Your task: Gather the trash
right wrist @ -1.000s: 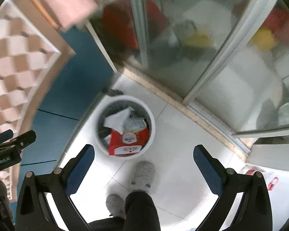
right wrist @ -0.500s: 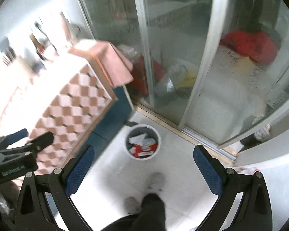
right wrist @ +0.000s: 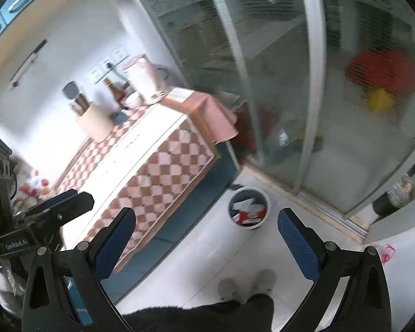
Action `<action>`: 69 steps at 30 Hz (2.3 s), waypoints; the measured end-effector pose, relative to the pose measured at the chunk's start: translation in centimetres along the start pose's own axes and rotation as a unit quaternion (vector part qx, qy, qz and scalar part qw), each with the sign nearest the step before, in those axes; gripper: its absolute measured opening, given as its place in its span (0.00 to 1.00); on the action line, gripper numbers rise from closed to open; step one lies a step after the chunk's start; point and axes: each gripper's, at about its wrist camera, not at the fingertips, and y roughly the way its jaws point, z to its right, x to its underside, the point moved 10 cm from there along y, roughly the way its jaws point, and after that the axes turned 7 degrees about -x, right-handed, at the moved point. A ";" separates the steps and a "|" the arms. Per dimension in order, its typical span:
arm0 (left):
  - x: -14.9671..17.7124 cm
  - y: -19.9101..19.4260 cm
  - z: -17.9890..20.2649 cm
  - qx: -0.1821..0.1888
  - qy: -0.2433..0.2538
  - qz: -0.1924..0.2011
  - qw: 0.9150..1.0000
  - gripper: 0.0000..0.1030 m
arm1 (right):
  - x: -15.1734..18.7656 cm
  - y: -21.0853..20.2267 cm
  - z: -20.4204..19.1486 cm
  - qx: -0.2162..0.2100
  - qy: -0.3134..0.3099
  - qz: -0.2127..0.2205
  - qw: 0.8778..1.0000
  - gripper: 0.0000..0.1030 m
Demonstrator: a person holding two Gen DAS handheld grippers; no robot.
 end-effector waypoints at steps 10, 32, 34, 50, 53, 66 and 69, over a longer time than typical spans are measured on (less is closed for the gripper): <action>2.4 -0.4 0.4 -0.001 -0.010 -0.024 1.000 1.00 | 1.1 0.0 -0.3 -0.037 -0.015 -0.028 0.999 1.00; 2.8 1.0 0.1 0.005 -0.022 -0.051 0.998 1.00 | 0.6 2.4 -0.7 -0.056 -0.020 -0.059 0.996 1.00; 2.8 1.1 0.2 0.006 -0.022 -0.051 0.998 1.00 | 0.6 2.5 -0.6 -0.055 -0.020 -0.061 0.996 1.00; 2.5 1.7 0.6 0.012 -0.037 -0.053 0.998 1.00 | 1.0 3.3 -0.4 -0.060 -0.012 -0.069 0.996 1.00; 2.6 1.8 0.6 0.012 -0.038 -0.055 0.998 1.00 | 1.2 3.4 -0.3 -0.060 -0.011 -0.070 0.996 1.00; 2.5 2.0 1.2 0.017 -0.041 -0.057 0.997 1.00 | 1.7 3.4 -0.4 -0.063 -0.002 -0.070 0.995 1.00; 2.4 2.1 1.4 0.018 -0.039 -0.057 0.997 1.00 | 1.8 3.4 -0.4 -0.065 0.002 -0.069 0.996 1.00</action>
